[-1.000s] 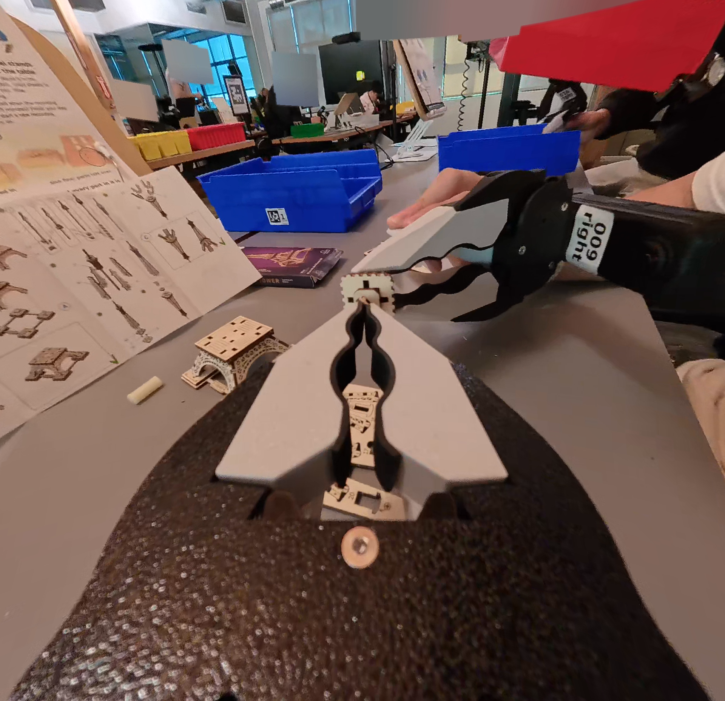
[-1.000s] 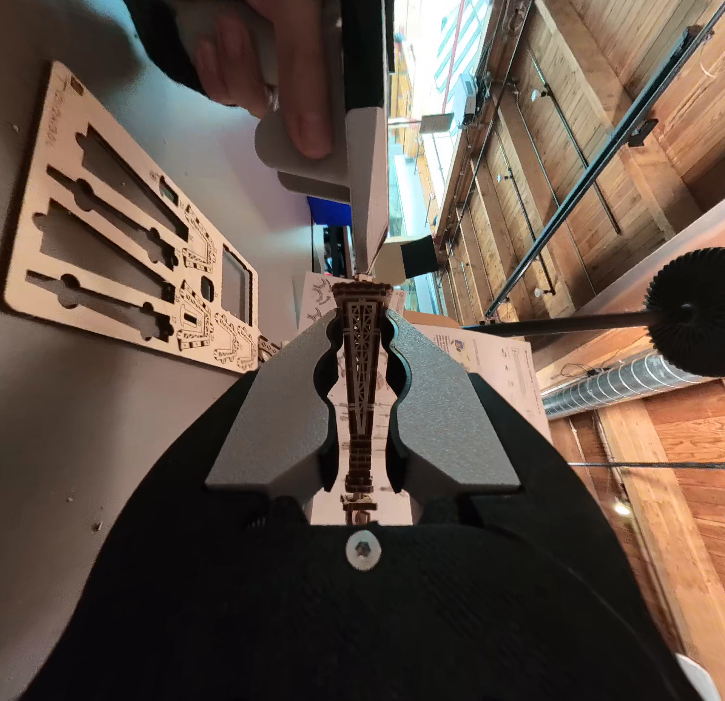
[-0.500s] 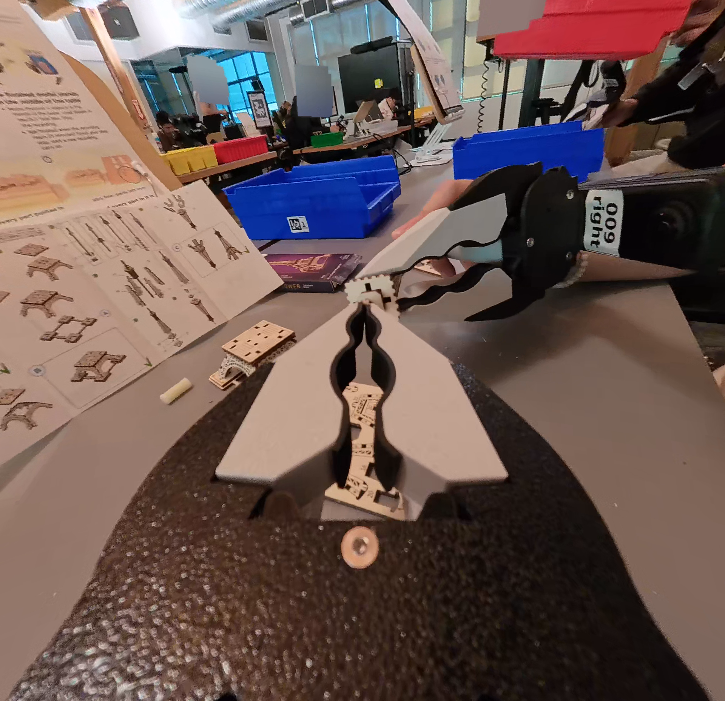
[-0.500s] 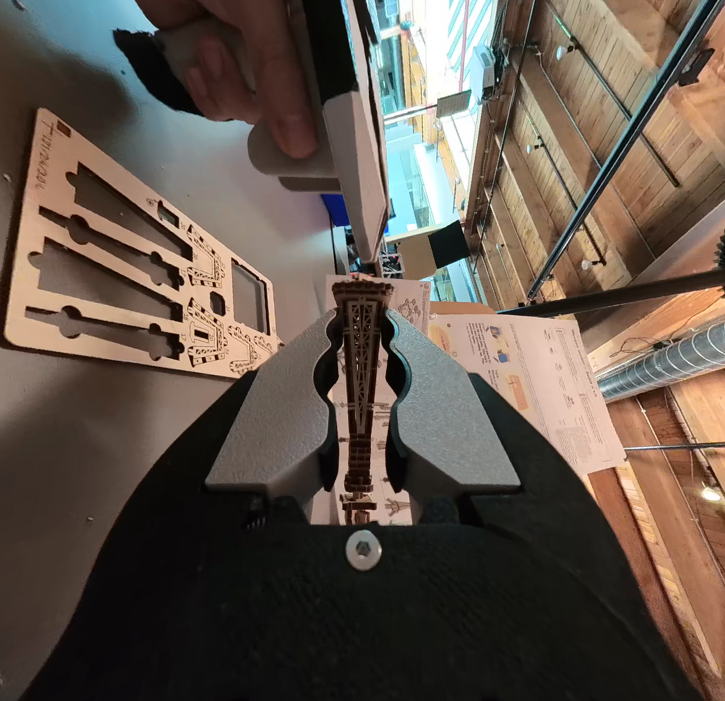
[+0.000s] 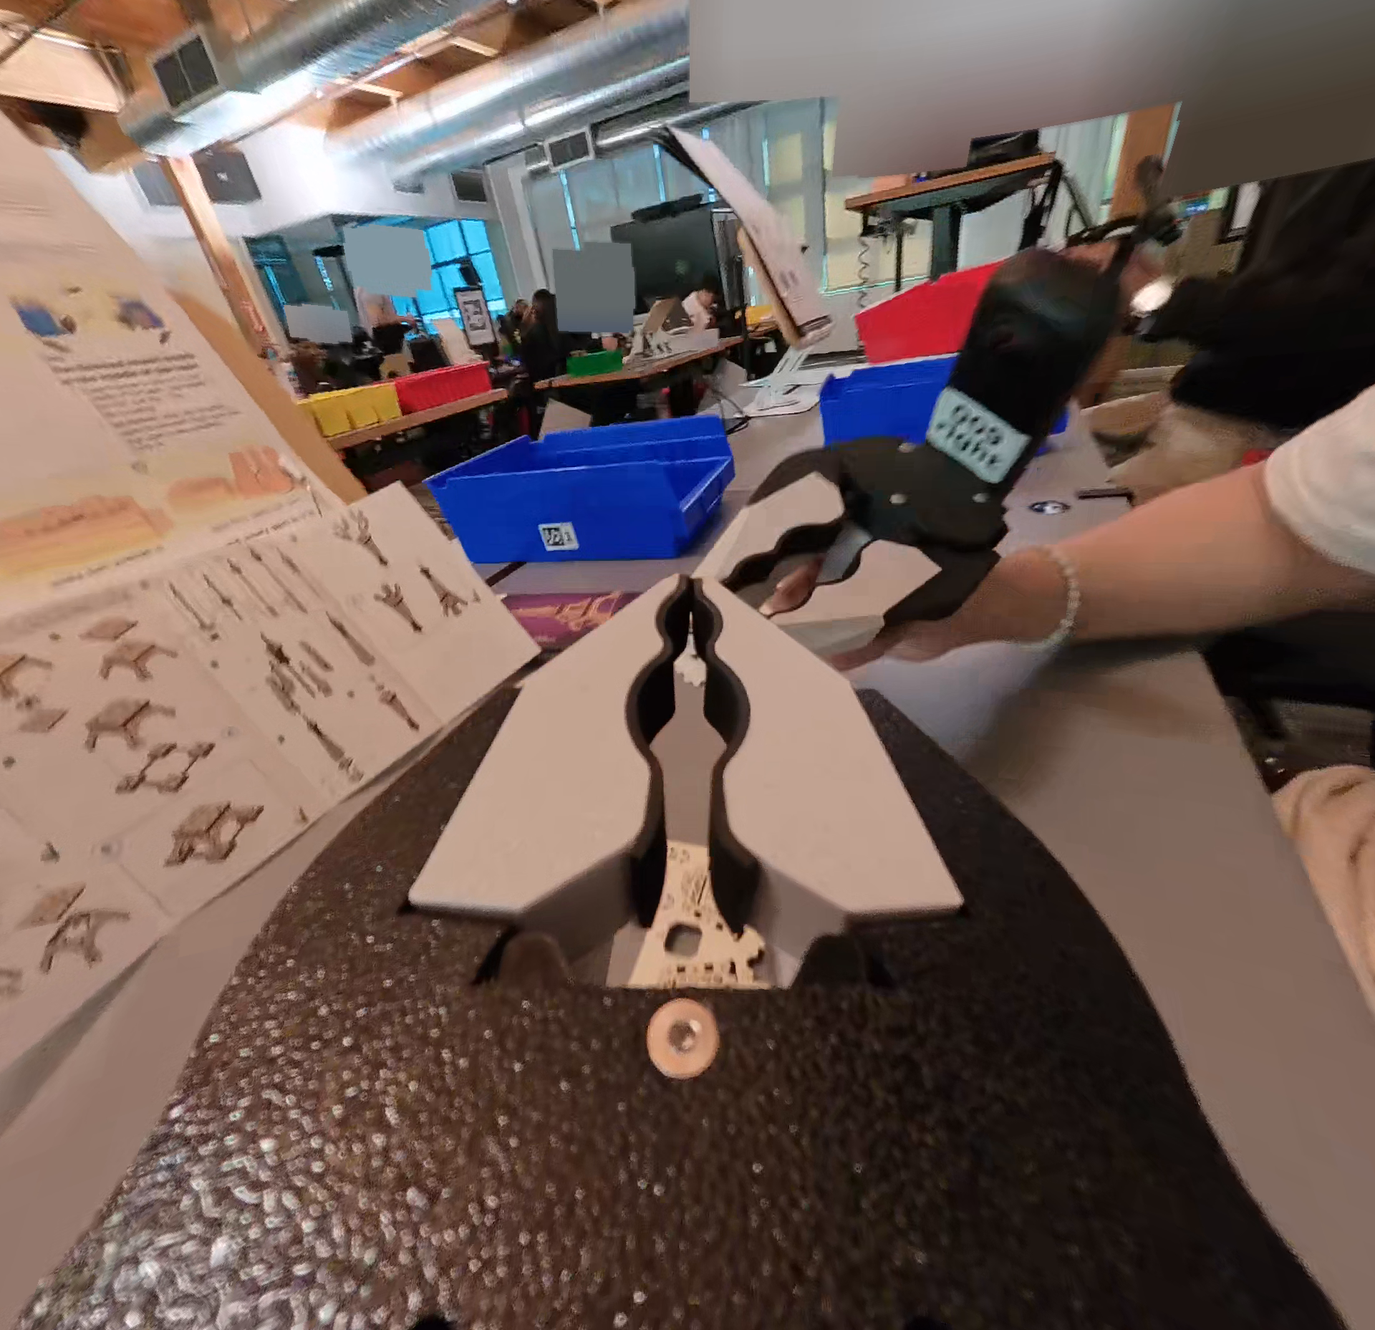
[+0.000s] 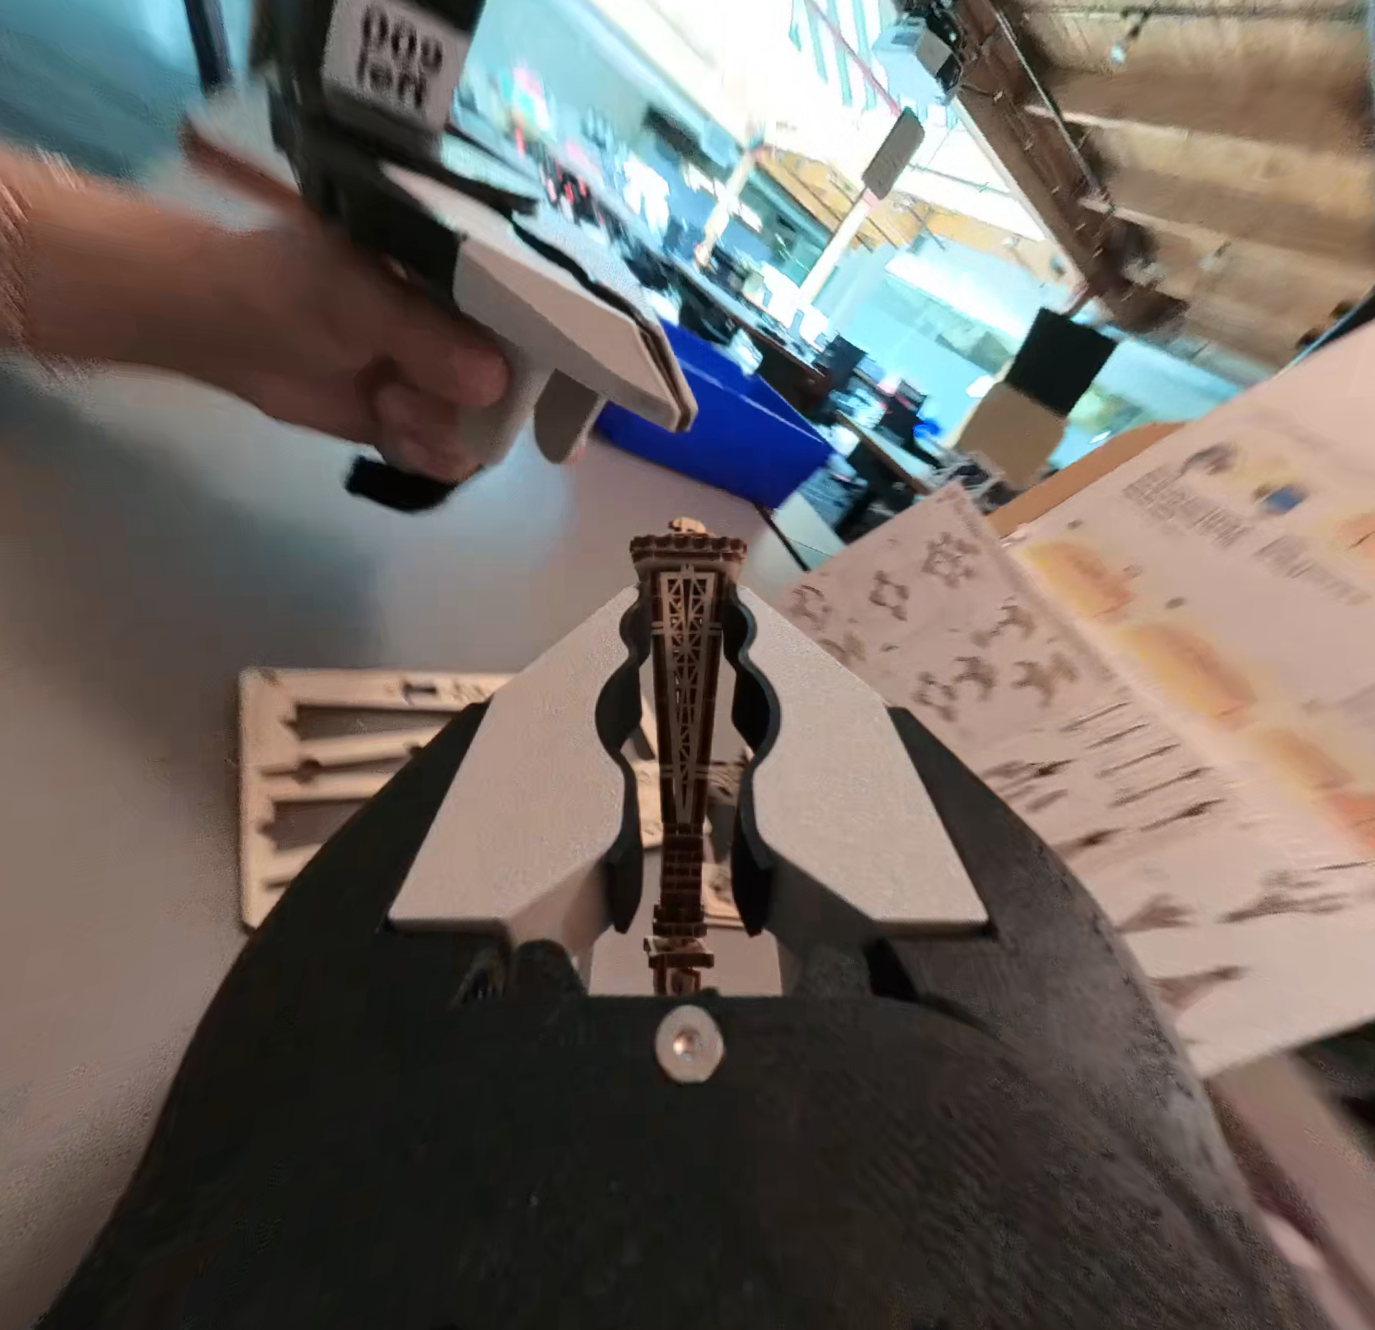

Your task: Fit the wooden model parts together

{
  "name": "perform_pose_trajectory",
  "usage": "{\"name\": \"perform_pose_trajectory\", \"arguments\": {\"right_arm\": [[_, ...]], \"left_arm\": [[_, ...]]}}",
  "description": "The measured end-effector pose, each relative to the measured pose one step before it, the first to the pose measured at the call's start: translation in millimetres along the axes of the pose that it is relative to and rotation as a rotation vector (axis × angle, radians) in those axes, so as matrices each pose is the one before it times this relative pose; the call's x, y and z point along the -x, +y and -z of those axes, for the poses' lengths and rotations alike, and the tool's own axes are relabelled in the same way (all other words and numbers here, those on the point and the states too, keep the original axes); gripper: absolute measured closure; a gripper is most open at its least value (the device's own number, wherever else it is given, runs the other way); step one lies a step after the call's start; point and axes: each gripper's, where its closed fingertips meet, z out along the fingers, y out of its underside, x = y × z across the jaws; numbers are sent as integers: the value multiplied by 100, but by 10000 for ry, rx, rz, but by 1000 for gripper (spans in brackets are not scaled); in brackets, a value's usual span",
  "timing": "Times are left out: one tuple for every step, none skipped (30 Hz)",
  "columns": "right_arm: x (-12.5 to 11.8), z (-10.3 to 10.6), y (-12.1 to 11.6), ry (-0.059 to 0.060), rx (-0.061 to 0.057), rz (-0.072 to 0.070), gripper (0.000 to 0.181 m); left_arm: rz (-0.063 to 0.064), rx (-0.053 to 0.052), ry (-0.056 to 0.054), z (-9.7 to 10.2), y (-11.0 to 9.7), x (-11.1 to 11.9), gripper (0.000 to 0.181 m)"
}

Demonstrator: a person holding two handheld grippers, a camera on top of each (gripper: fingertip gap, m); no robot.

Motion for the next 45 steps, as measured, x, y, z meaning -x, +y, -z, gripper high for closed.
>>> {"name": "perform_pose_trajectory", "arguments": {"right_arm": [[-407,202,-508,-183,-436,-1136,165],[-563,199,-494,-25,-364,-944,164],[-406,240,-655,-70,-436,-741,165],[-106,249,-807,-210,-492,-632,165],[-228,211,-601,-1,-306,-433,165],[-248,198,-520,80,-232,-238,165],[-180,230,-400,-17,-174,-304,165],[-181,346,-568,-112,-340,-461,165],[-587,463,-553,86,-364,-599,165],[-338,462,-517,-112,-321,-530,165],[60,417,-626,-349,-338,-500,165],[-370,360,-260,47,-141,-318,165],[-130,263,-328,-78,-178,-241,165],[105,228,-465,-247,-211,-343,165],[-20,264,-598,-143,-298,-311,165],[80,280,-534,-196,-243,-243,165],[242,258,-574,-283,-262,-267,166],[197,235,-538,-198,-251,-292,166],[-18,176,-157,-120,-74,-197,165],[51,84,-182,-184,-90,-374,165],[169,98,-324,-263,-217,-362,165],[-45,127,-248,-99,-199,-325,165],[-165,101,-92,8,-101,-198,165],[190,59,-74,-223,-76,-206,165],[150,18,-199,-159,-163,-223,165],[-193,67,106,88,-8,-84,165],[150,-78,138,-151,31,-122,165],[159,-133,271,-132,136,-75,165],[80,-112,234,-35,113,20,165],[105,-61,148,-70,54,-24,165],[68,-14,48,-73,-2,-80,165],[-52,34,-36,-1,-32,-59,165],[-24,36,-5,-14,9,-8,165],[-120,50,119,52,96,18,165],[-179,69,95,84,46,62,165],[-120,32,105,20,68,-45,165],[-19,22,-22,-32,-19,-66,165],[-85,42,-41,29,-23,-40,165],[1,10,22,0,25,20,165],[130,-46,114,-74,99,27,165],[184,-62,-1,-80,34,44,165],[111,-45,-26,-19,46,47,165],[-44,34,311,54,220,160,165],[-94,13,157,28,93,5,165],[-56,16,-31,-29,-67,-122,165]], "left_arm": [[82,5,140,-383,-960,196,181],[105,-168,125,-444,-1136,221,181],[223,-194,186,-584,-1032,158,181],[280,162,440,-904,-251,-202,181],[57,494,457,-1091,529,-264,181],[-348,291,-29,-974,405,284,181],[-347,-149,-114,-648,-352,295,181],[51,-177,47,-466,-656,165,181],[138,-113,181,-462,-671,6,181],[-1,139,232,-593,-227,-92,181],[-190,285,164,-673,98,8,181],[-191,150,30,-579,-95,227,181],[-103,84,66,-513,-252,170,181],[-51,-259,30,-378,-831,118,181],[30,-458,76,-265,-1159,16,181],[130,-206,210,-393,-713,-145,181],[79,332,372,-578,286,-312,181],[53,386,339,-552,529,-183,181],[27,-15,156,-298,-29,136,181],[-36,-111,-73,-154,-232,381,181],[-72,-401,-199,-15,-785,427,181],[81,-303,139,-54,-774,-74,181],[142,-18,358,-154,-311,-425,181],[84,344,370,-307,464,-478,181],[68,508,277,-385,968,-322,181],[61,-121,-32,-118,103,102,181],[24,-73,17,-70,29,-31,181],[-48,-32,-112,15,-137,83,181],[-150,-205,-236,150,-542,189,181],[-57,-225,-66,201,-614,-14,181],[104,-62,150,131,-314,-231,181],[149,248,215,2,324,-248,181],[159,581,390,-156,1021,-448,181],[242,286,264,-122,646,-248,181],[142,81,121,19,264,-54,181],[11,62,-4,128,62,84,181],[-106,-106,-227,220,-291,294,181],[-58,-319,-320,273,-636,383,181],[113,-260,-76,188,-543,97,181],[188,-14,62,43,-67,-52,181],[155,365,119,-130,653,-98,181],[178,450,302,-237,885,-314,181],[212,58,359,-53,266,-349,181],[160,62,157,4,136,-96,181],[-55,12,-129,63,-36,196,181]]}}
